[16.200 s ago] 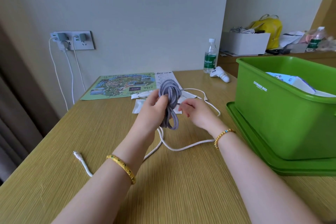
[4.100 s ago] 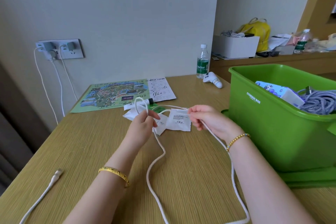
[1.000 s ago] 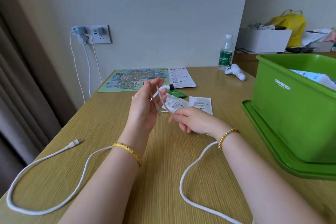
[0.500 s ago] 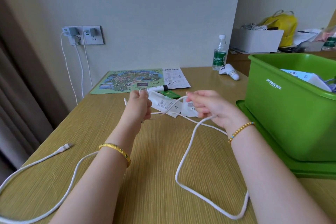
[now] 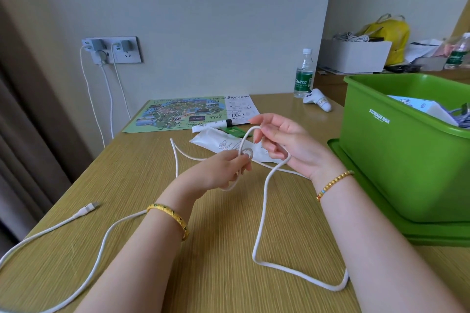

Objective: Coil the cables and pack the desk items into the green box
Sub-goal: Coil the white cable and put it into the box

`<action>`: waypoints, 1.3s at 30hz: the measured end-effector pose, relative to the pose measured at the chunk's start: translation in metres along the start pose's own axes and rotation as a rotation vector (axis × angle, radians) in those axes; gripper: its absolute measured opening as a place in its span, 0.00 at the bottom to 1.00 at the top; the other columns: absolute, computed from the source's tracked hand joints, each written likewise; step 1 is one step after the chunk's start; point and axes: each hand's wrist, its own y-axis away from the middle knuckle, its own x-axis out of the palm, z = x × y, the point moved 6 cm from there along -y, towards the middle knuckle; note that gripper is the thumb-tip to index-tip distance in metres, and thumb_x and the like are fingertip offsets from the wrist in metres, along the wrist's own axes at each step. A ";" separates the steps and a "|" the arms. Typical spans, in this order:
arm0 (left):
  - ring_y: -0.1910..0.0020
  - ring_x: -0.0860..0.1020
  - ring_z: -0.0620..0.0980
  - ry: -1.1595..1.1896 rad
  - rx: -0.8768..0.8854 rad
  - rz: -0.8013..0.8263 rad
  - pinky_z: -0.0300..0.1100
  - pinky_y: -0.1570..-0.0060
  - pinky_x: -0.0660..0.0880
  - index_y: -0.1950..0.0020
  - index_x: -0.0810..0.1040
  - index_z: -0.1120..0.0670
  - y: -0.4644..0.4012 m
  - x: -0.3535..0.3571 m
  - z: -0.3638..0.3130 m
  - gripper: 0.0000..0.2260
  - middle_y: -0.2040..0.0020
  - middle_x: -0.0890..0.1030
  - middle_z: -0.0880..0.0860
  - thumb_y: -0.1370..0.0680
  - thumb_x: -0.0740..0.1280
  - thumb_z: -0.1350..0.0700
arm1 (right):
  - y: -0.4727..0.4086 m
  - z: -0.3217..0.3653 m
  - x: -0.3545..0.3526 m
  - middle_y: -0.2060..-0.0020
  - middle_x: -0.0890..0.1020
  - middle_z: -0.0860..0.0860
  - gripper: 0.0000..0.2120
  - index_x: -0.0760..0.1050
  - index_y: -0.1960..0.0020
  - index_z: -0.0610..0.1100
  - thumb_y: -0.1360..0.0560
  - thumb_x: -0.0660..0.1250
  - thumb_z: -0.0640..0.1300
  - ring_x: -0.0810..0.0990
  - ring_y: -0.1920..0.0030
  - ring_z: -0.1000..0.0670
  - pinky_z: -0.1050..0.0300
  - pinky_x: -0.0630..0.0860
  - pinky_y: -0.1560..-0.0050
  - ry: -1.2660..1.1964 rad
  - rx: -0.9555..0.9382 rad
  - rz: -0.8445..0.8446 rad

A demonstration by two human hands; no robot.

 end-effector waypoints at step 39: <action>0.70 0.71 0.43 1.209 0.096 -0.502 0.36 0.57 0.75 0.50 0.77 0.59 -0.003 -0.048 0.010 0.16 0.68 0.69 0.49 0.17 0.52 0.53 | 0.011 -0.056 0.026 0.76 0.65 0.54 0.14 0.78 0.56 0.46 0.20 0.56 0.50 0.59 0.80 0.58 0.66 0.57 0.79 0.738 0.603 0.178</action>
